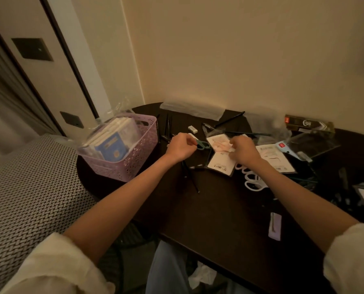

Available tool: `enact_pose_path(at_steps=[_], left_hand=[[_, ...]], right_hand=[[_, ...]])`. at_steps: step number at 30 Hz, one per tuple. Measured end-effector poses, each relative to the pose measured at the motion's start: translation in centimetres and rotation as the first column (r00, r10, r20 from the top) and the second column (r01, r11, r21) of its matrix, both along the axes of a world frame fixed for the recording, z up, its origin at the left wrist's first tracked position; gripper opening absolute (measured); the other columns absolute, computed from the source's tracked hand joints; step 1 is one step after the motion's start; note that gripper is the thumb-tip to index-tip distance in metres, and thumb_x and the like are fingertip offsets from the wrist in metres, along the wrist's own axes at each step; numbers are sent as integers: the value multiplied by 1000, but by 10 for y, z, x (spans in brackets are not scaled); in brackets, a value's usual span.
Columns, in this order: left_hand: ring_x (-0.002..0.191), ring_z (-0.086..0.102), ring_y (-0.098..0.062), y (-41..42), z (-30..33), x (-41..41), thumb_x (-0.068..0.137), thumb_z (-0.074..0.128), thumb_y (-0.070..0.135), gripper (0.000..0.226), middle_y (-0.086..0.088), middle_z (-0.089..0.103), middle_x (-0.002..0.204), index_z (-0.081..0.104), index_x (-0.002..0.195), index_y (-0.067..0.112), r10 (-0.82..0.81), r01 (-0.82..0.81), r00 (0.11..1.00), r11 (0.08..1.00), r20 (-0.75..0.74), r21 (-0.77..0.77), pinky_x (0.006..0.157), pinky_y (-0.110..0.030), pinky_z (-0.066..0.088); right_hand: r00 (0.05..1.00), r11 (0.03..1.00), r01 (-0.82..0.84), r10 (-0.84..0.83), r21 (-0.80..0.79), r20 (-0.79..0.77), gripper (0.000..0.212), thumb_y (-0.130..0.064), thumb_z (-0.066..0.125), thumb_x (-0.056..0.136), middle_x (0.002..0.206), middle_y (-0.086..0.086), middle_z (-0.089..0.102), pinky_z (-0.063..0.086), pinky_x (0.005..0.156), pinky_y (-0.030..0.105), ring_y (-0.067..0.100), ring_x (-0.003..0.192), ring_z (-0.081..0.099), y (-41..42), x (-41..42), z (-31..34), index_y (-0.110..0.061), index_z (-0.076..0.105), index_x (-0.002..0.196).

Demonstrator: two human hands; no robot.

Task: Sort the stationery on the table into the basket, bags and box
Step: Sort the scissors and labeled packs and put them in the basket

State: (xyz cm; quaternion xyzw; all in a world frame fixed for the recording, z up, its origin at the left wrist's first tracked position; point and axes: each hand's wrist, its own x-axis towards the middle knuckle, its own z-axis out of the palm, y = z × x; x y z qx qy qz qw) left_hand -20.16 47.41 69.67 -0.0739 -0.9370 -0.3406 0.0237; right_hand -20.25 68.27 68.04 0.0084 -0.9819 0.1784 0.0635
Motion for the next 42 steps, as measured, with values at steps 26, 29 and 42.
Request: enact_pose_path(at_steps=[26, 29, 42], left_hand=[[120, 52, -28, 107, -8, -25, 65, 83, 49, 77, -5, 56, 128, 51, 126, 14, 60, 36, 953, 951, 298, -307, 98, -42, 45], [106, 62, -24, 103, -6, -25, 77, 79, 30, 45, -7, 65, 119, 58, 113, 14, 48, -53, 930, 999, 365, 4, 92, -42, 52], [74, 67, -8, 49, 30, 36, 89, 67, 16, 24, -2, 68, 91, 62, 110, 5, -139, -20, 928, 908, 346, 418, 54, -19, 54]], right_hand=[[964, 509, 193, -259, -839, 64, 13, 1, 52, 91, 95, 12, 62, 47, 62, 25, 13, 69, 58, 40, 9, 30, -6, 57, 101], [962, 517, 200, -263, -832, 68, 15, 1, 51, 90, 90, 11, 60, 45, 60, 25, 15, 69, 56, 43, 13, 33, -2, 57, 103], [995, 815, 70, -99, -575, -19, 23, -20, 82, 72, 70, -2, 59, 44, 59, 26, 11, 66, 55, 16, 52, 75, -7, 67, 82]])
